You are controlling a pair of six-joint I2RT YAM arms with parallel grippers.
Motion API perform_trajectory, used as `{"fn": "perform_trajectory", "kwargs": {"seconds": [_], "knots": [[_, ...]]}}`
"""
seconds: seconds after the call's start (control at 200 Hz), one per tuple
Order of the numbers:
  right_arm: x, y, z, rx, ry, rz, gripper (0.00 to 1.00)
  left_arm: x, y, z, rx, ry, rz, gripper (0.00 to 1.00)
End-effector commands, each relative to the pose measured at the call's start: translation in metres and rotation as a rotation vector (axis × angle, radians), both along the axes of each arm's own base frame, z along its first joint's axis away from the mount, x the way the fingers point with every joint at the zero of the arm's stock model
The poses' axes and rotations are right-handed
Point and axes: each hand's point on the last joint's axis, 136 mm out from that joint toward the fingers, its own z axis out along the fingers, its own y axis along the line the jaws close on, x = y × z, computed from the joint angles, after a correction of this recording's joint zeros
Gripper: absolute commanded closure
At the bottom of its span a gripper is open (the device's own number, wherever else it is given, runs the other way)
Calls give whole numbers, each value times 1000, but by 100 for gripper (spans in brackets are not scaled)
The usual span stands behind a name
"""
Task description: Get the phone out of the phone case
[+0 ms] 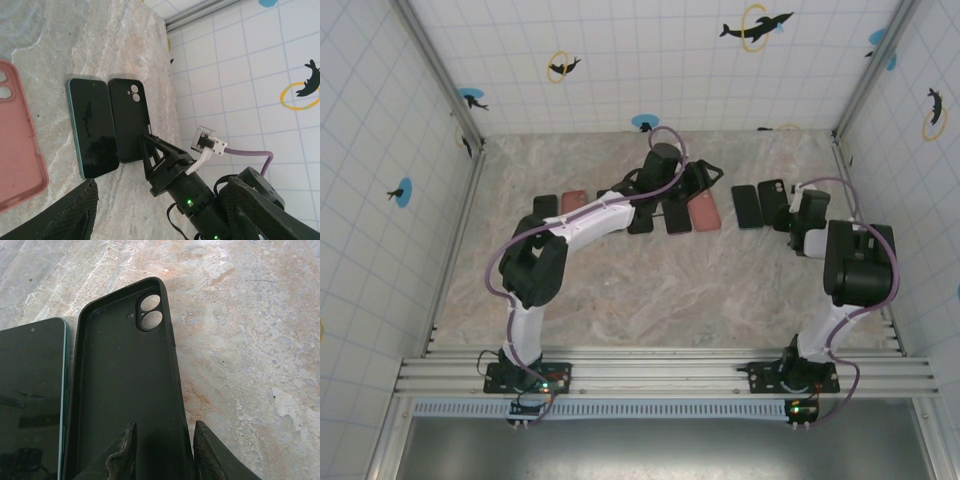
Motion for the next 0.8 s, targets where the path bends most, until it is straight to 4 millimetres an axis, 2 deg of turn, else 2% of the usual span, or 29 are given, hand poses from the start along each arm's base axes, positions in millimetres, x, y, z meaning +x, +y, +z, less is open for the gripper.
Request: {"fn": "perform_trajectory", "kwargs": {"seconds": [0.0,0.155,0.285,0.405,0.5,0.591,0.736,0.796], "knots": [[9,-6,16,-83,-27,12,65,-2,12,26,-1,-55,-3,30],[13,-5,24,-155,-30,46,59,-1,21,31,12,-76,-2,23],[16,-2,39,-205,-53,74,54,2,34,32,59,-110,12,17],[14,14,66,-161,-108,122,48,3,54,27,161,-184,8,9],[8,38,88,-94,-168,205,41,3,72,15,311,-270,-26,4],[-1,59,100,-82,-171,286,39,4,96,1,450,-355,-50,2],[-19,73,114,-24,-212,329,35,3,147,-18,547,-416,-50,2],[-29,78,117,21,-227,347,30,0,173,-28,592,-426,-33,2]]}}
